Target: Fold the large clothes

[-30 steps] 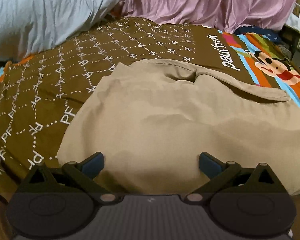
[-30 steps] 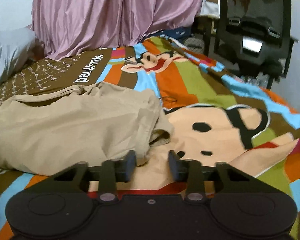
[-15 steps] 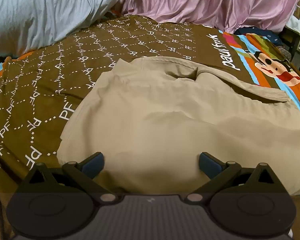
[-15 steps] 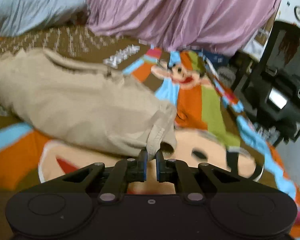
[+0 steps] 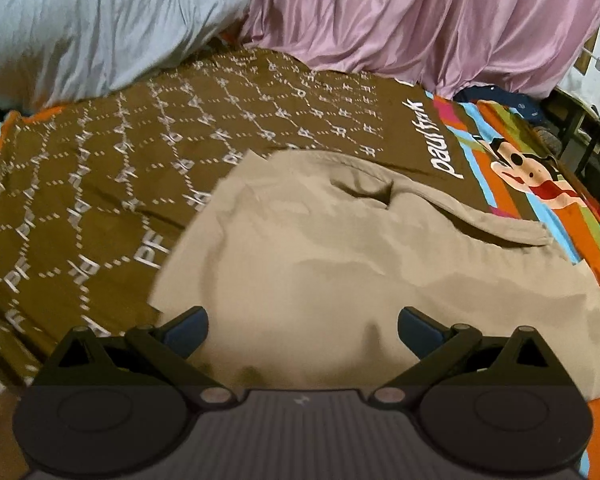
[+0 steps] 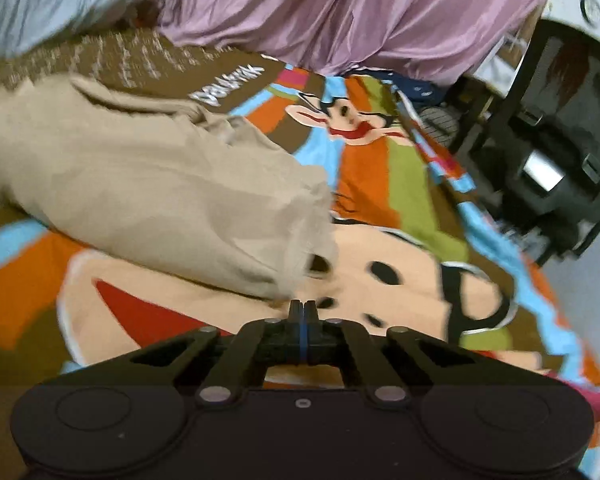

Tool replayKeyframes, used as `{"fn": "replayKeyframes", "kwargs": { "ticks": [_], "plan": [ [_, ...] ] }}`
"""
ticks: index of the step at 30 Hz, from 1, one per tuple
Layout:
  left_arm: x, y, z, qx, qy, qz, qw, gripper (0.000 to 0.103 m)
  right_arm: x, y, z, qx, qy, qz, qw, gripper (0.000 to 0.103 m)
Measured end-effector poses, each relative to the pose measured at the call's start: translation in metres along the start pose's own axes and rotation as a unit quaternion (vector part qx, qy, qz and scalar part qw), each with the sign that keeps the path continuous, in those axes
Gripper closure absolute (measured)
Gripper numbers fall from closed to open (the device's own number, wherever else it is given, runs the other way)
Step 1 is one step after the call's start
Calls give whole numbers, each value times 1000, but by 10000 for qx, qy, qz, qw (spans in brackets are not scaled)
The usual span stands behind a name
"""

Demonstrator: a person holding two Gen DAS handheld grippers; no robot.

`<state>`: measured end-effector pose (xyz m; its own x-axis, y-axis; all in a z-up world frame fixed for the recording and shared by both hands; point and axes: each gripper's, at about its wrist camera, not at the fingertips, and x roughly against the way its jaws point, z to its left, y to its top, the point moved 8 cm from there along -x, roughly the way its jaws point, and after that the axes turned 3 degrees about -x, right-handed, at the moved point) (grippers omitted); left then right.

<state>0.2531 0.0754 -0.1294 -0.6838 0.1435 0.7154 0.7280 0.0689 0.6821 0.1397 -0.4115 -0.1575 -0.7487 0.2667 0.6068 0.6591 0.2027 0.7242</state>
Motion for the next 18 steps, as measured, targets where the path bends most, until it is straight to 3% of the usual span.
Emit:
{"fn": "replayKeyframes", "kwargs": {
  "ticks": [5,7,9,14,17,18],
  "plan": [
    [11,-9,8,207,-298,109,9993,0,8,-2,-17,-268,-32,-42,9996,103],
    [12,-16,6,201,-434,178,9987,0,12,0,-19,-515,-6,-110,9986,96],
    [13,-22,-1,87,-547,235,9982,0,10,3,-19,-865,102,-161,9961,82],
    [20,-32,-18,203,-983,358,9943,0,1,12,-19,-1900,567,-163,9800,82],
    [12,-38,-23,126,-929,493,9944,0,-6,16,-18,-2301,741,-145,9702,82],
    [8,-40,-23,135,-865,581,9945,0,-9,16,-17,-2315,751,-117,9699,91]
  ]
}}
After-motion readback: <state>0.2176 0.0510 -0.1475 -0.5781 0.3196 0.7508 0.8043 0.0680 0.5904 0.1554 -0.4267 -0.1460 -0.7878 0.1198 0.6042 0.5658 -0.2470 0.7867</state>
